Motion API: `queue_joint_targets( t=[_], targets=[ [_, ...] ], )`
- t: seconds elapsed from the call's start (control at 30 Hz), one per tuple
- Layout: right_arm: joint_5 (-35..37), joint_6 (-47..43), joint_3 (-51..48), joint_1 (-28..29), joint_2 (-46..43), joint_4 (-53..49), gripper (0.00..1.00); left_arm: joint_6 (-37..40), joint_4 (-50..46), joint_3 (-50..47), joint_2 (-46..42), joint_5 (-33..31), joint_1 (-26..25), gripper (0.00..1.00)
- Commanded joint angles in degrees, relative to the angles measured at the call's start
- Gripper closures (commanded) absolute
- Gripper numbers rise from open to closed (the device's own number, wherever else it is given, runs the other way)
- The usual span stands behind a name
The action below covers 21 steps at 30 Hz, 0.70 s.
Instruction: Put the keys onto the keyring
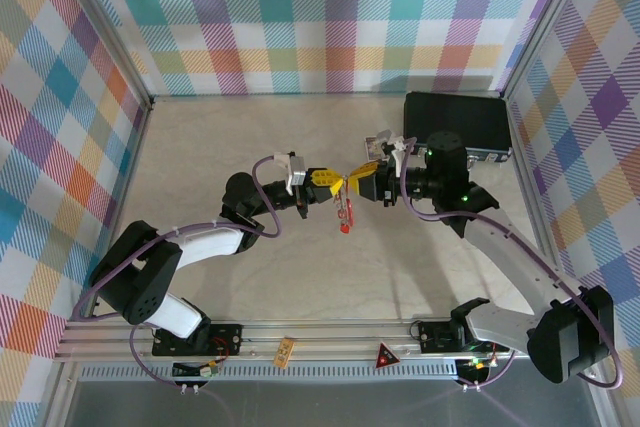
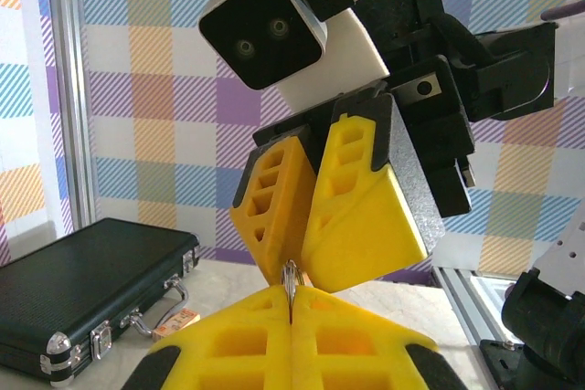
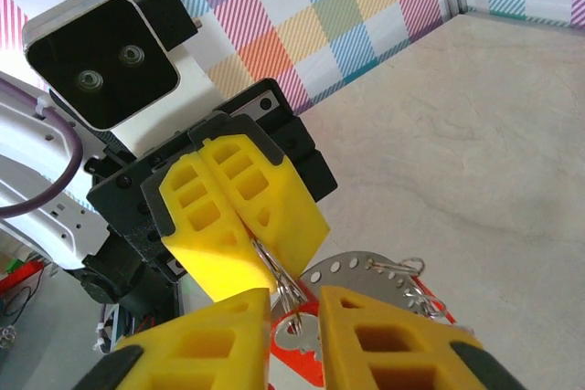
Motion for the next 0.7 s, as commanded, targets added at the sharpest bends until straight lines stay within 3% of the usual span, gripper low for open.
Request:
queue_joint_targets(
  t=[0.0, 0.43, 0.67],
  targets=[
    [-2.01, -1.52, 1.95, -0.42, 0.25, -0.30, 0.84, -0.62, 3.36, 1.67, -0.67, 1.23, -0.57, 1.00],
    [-1.57, -2.98, 2.11, -1.04, 0.54, -2.65, 0.97, -0.40, 3.28, 1.42, -1.50, 0.95, -0.54, 1.00],
    [-1.30, -4.65, 1.32, -1.47, 1.01, -4.39, 0.99, -0.91, 3.45, 1.30, -2.55, 1.15, -0.56, 1.00]
  ],
)
